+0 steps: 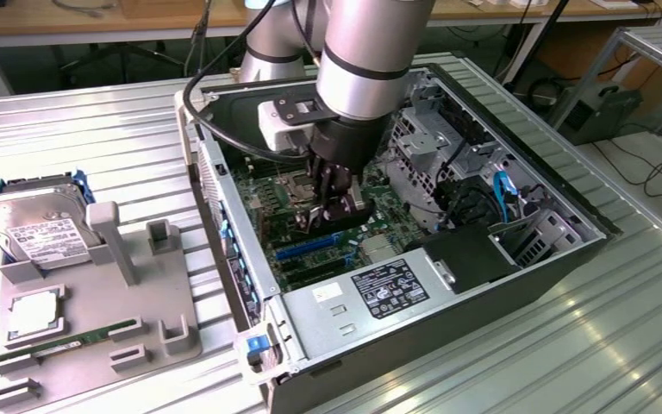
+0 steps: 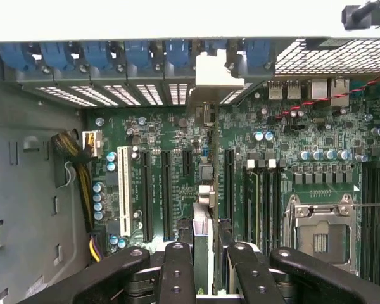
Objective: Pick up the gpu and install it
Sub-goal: 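Insert the gpu into the slot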
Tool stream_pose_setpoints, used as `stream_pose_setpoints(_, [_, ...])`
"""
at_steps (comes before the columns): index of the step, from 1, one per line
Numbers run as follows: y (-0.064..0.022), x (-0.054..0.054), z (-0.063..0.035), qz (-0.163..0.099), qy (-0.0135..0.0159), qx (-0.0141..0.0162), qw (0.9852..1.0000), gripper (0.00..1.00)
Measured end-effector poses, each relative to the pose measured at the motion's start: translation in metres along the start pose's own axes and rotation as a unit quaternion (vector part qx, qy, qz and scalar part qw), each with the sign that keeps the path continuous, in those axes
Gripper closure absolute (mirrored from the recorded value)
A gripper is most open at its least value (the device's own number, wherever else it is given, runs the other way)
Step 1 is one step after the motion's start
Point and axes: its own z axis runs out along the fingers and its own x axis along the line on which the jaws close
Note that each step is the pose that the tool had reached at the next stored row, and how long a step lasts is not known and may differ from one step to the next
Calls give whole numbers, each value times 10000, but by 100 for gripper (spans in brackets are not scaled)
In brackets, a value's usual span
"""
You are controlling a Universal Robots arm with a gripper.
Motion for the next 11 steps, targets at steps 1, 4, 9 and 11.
stream_pose_setpoints(1, [9, -5, 7, 0, 0, 0, 10000, 74])
stream_pose_setpoints(4, [38, -19, 25, 0, 1, -1, 10000, 74])
stream_pose_setpoints(9, [60, -33, 68, 0, 0, 0, 10000, 74])
stream_pose_setpoints(11, [70, -33, 85, 0, 0, 0, 10000, 74])
